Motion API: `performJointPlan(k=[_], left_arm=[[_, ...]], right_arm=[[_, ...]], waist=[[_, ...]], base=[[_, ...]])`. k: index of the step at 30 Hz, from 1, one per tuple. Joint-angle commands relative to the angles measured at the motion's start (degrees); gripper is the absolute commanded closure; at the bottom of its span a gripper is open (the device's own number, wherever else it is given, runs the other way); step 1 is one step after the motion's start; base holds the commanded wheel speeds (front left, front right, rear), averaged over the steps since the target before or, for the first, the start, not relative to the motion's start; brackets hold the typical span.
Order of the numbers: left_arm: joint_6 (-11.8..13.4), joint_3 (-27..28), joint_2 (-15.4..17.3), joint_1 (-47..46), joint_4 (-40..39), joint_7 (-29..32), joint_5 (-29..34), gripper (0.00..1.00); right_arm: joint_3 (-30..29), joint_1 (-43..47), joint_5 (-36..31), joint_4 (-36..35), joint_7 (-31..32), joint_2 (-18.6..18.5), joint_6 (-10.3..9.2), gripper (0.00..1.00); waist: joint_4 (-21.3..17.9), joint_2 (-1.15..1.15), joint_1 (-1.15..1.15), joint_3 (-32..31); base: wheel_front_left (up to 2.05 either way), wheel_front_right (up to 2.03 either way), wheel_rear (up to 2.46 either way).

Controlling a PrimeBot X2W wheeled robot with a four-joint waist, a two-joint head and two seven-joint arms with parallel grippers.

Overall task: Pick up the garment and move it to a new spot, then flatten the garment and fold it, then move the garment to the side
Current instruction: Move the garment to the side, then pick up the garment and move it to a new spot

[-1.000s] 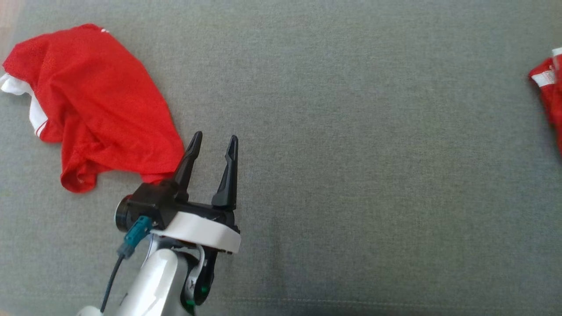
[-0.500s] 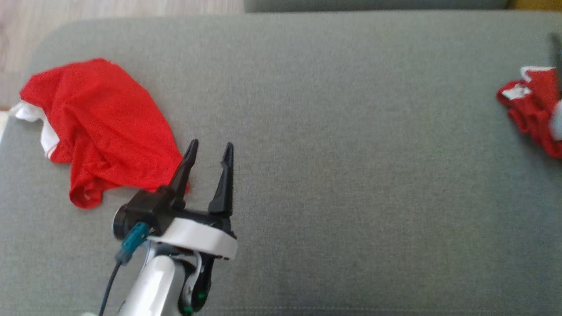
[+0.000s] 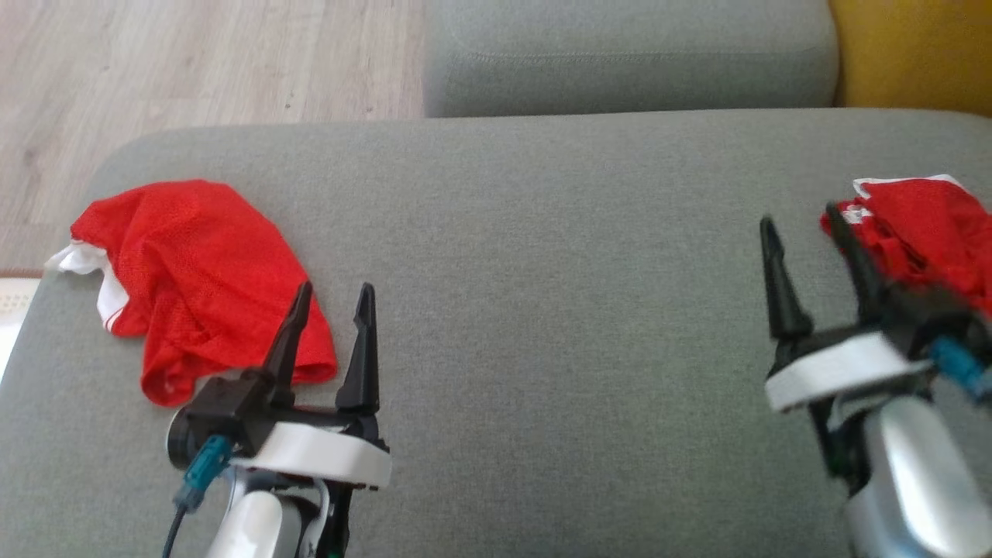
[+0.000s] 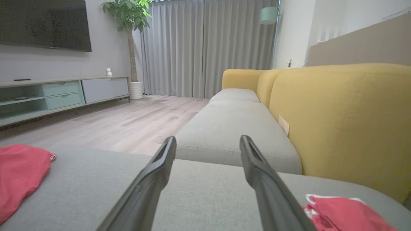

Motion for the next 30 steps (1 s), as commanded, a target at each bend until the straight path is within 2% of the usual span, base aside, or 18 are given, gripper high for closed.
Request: performJointPlan(k=[1,9,18,30], left_arm=[[0.05,2.36,0.11,-1.41,-2.19,-0.70,0.63,0.00],[-0.20,3.50,0.11,1.22,-1.92,-0.70,1.14,0.00],[-1.11,4.21,0.11,3.70,-1.72,-0.70,1.22,0.00],[-1.23,3.86,0.11,4.04,-1.44,-0.70,1.58,0.00]], right_arm=[[1.02,0.13,0.24,-1.99,-1.84,1.41,-0.05,0.00],[-2.27,7.18,0.77,-1.86,-5.34,5.72,-0.05,0.00],[-1.65,12.70,2.57,-1.80,-6.56,6.09,-0.05,0.00],[-1.76,13.70,3.02,-3.77,-6.66,6.11,-0.05,0.00]], waist=[[-0.18,0.00,0.00,-0.44],[-0.33,0.00,0.00,-1.51],[-0.86,0.00,0.00,-2.64],[-1.04,0.00,0.00,-2.87]], base=[[0.00,0.00,0.00],[0.00,0.00,0.00],[0.00,0.00,0.00],[0.00,0.00,0.00]])
